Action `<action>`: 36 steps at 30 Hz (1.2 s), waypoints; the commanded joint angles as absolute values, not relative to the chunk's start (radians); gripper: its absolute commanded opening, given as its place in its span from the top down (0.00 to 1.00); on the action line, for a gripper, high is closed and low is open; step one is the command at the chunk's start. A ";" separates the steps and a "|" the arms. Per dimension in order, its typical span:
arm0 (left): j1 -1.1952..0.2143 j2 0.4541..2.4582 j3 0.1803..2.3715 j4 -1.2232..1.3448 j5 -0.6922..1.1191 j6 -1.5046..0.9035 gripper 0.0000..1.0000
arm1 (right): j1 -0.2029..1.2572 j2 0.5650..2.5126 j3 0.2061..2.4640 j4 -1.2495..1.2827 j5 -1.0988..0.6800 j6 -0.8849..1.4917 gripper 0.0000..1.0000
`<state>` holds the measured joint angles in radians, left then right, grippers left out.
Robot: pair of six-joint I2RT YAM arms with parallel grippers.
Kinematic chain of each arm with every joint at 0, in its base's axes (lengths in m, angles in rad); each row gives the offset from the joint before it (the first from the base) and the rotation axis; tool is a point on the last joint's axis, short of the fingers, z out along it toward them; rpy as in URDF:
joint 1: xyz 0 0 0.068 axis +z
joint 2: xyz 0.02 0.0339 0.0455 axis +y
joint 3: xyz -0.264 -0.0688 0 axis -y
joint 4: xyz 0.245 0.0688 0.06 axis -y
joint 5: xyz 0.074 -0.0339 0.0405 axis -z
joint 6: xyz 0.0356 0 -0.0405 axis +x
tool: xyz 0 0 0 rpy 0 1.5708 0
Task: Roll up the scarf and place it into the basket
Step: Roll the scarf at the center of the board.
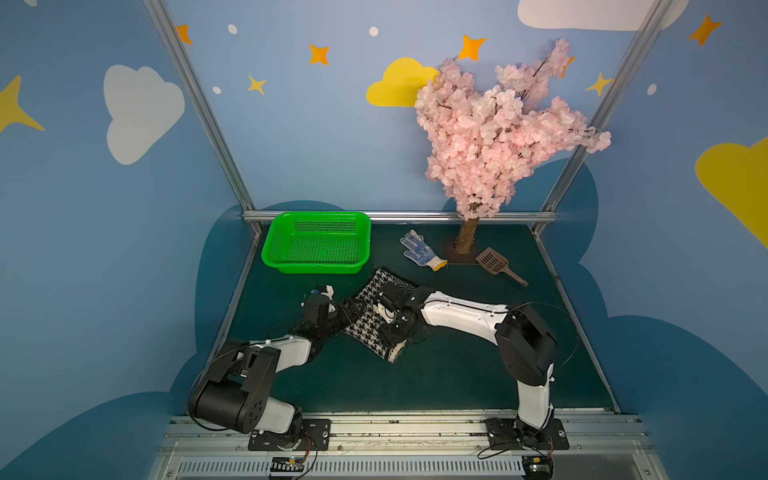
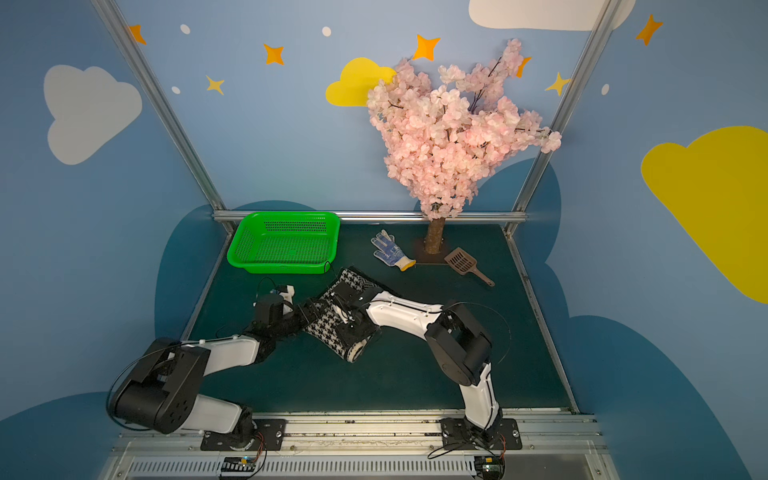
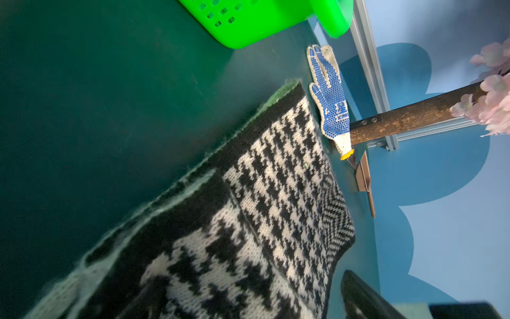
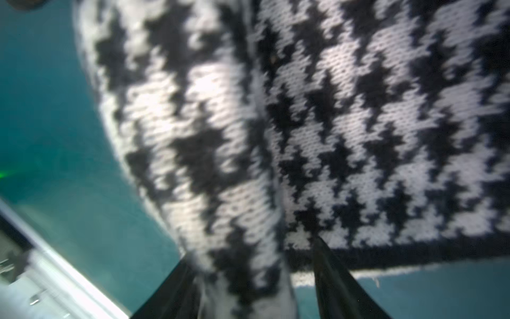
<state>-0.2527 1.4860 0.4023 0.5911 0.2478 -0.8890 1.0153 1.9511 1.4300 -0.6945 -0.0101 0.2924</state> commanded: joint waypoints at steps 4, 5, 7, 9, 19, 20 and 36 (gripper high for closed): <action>-0.266 1.602 0.386 0.554 0.273 -0.969 0.00 | 1.115 1.840 1.401 -0.716 0.306 0.272 0.38; -0.268 1.609 0.388 0.553 0.274 -0.971 0.00 | 1.136 1.824 1.391 -0.702 0.336 0.260 0.39; -0.273 1.622 0.392 0.554 0.279 -0.982 0.00 | 1.184 1.795 1.376 -0.670 0.412 0.233 0.38; -0.278 1.627 0.394 0.558 0.285 -0.991 0.00 | 1.234 1.786 1.377 -0.652 0.492 0.204 0.35; -0.288 1.617 0.419 0.528 0.317 -1.000 0.00 | 1.381 1.971 1.467 -0.672 0.730 0.075 0.28; -0.290 1.616 0.419 0.526 0.320 -1.000 0.00 | 1.380 1.984 1.465 -0.666 0.736 0.069 0.27; -0.288 1.618 0.426 0.519 0.322 -1.009 0.00 | 1.287 2.061 1.327 -0.616 0.630 0.054 0.23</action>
<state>-0.2790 1.5803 0.4454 0.6872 0.3000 -0.9916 1.3045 2.0296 1.3697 -0.6224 0.6857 0.0513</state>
